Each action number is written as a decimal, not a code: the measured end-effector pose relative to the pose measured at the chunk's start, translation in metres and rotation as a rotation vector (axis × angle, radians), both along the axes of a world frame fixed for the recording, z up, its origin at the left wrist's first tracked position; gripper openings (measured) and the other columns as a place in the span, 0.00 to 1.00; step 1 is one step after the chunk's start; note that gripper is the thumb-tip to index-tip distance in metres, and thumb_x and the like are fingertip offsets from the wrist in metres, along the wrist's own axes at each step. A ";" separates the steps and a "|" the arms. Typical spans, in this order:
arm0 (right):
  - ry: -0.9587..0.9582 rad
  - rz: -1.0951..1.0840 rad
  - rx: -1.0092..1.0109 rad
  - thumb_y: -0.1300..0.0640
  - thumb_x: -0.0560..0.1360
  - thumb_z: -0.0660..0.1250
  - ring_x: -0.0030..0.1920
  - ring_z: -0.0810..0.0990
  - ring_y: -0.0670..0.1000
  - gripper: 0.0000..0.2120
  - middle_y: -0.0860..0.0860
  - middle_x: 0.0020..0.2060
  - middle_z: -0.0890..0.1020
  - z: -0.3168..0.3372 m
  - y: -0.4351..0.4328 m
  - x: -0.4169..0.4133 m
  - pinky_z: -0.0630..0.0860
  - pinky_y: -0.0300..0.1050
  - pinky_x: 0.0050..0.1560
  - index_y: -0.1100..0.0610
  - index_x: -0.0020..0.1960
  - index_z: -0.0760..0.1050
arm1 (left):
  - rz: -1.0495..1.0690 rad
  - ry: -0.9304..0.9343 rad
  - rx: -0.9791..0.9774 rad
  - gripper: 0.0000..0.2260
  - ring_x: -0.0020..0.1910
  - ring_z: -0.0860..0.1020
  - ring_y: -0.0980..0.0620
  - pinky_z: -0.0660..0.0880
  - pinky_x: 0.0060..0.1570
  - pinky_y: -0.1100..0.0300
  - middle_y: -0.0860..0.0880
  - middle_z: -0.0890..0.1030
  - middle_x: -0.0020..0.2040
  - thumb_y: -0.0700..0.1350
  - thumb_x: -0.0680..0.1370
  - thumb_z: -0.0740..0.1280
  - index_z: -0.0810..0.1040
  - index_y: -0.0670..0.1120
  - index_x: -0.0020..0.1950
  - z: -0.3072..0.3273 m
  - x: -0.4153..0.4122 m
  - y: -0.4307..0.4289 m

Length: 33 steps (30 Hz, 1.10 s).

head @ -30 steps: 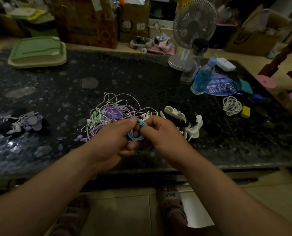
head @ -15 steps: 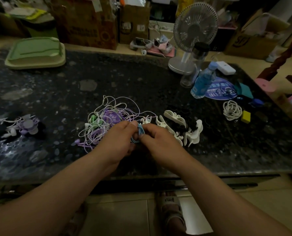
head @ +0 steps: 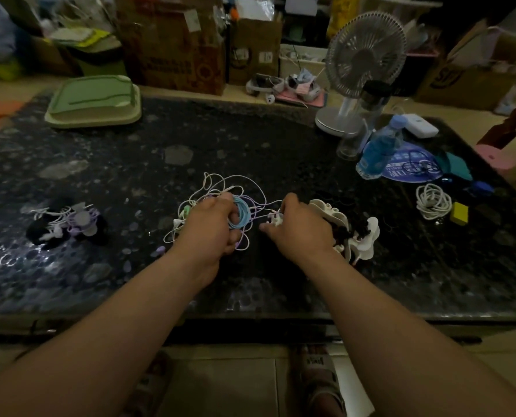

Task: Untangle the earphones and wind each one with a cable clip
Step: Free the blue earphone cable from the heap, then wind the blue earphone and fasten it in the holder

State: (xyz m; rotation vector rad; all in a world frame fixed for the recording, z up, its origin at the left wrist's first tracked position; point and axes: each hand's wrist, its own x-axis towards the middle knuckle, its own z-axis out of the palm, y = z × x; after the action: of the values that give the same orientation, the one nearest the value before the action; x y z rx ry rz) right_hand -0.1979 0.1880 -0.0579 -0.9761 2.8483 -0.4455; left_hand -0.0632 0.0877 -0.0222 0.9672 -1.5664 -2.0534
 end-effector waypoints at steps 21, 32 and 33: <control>-0.026 0.146 0.181 0.41 0.80 0.67 0.48 0.81 0.53 0.11 0.47 0.45 0.79 0.032 0.054 0.008 0.74 0.46 0.43 0.49 0.47 0.75 | -0.155 -0.028 -0.019 0.12 0.28 0.68 0.54 0.60 0.23 0.65 0.49 0.73 0.39 0.49 0.87 0.58 0.71 0.46 0.48 0.005 0.000 0.016; -1.125 -0.040 -0.600 0.56 0.79 0.69 0.40 0.77 0.54 0.05 0.54 0.37 0.80 0.074 0.061 0.032 0.71 0.48 0.43 0.57 0.50 0.79 | -0.247 -0.023 -0.146 0.12 0.35 0.71 0.54 0.68 0.27 0.66 0.49 0.77 0.43 0.52 0.87 0.57 0.76 0.48 0.51 0.011 0.000 0.017; -1.140 -0.051 -0.600 0.56 0.80 0.68 0.37 0.76 0.52 0.05 0.53 0.35 0.79 0.074 0.060 0.034 0.70 0.46 0.40 0.58 0.51 0.78 | -0.247 -0.020 -0.168 0.12 0.36 0.72 0.54 0.69 0.27 0.66 0.50 0.77 0.42 0.52 0.87 0.57 0.76 0.48 0.51 0.012 0.001 0.018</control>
State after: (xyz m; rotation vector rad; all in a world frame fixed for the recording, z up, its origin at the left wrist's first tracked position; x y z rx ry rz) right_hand -0.1635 0.2478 0.0162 -0.4210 1.7058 -1.3637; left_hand -0.0618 0.1061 -0.0098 0.7687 -1.9170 -2.0323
